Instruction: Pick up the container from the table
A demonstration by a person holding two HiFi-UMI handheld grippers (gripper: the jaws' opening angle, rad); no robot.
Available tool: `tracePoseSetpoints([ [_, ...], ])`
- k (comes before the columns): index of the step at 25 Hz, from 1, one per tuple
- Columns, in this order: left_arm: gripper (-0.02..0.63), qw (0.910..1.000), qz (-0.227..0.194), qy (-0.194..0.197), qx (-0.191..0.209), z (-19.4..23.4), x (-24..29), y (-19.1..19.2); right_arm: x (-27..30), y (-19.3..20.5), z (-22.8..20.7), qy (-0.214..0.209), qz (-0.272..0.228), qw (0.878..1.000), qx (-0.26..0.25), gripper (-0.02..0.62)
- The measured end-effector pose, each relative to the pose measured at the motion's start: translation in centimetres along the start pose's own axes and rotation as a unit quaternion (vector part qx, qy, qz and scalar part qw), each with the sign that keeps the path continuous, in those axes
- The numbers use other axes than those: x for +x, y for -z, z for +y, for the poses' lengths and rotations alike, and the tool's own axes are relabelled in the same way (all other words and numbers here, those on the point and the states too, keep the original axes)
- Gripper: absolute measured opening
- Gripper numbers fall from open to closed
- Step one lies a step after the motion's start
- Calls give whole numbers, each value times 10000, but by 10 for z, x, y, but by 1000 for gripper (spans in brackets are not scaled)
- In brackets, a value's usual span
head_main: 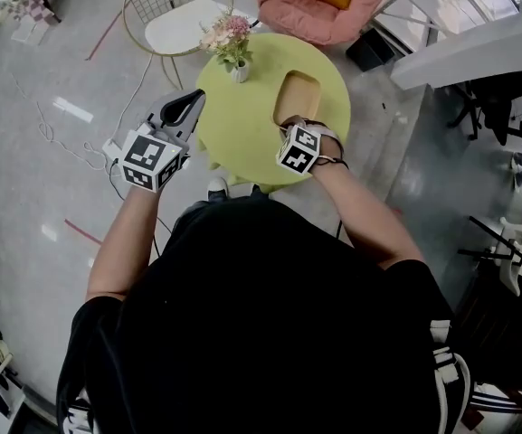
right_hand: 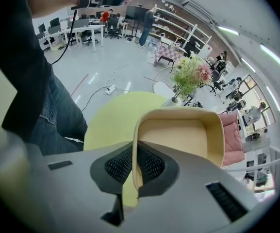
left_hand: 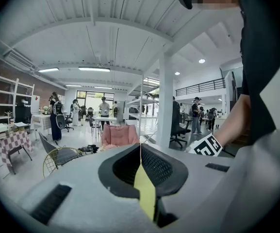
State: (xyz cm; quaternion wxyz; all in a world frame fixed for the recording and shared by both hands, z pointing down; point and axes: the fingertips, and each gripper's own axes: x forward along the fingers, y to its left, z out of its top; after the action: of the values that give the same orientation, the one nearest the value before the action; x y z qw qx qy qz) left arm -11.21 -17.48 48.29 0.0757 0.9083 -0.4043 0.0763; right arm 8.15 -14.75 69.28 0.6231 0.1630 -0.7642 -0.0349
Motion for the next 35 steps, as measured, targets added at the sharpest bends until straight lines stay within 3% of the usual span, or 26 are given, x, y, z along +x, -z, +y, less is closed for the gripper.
tracePoseSetpoints([
  [12,18,10000,-35,82,42,2,0,-1,-41,-30,4,-239,-165,9994,188,11],
  [26,18,9998,-82,97,133,10,7,-13,-92,-29,-2,-577,-134,9973,440,11],
  [35,18,9995,-209,-57,238,28,8,-26,-115,-27,-10,-557,-108,9973,463,11],
])
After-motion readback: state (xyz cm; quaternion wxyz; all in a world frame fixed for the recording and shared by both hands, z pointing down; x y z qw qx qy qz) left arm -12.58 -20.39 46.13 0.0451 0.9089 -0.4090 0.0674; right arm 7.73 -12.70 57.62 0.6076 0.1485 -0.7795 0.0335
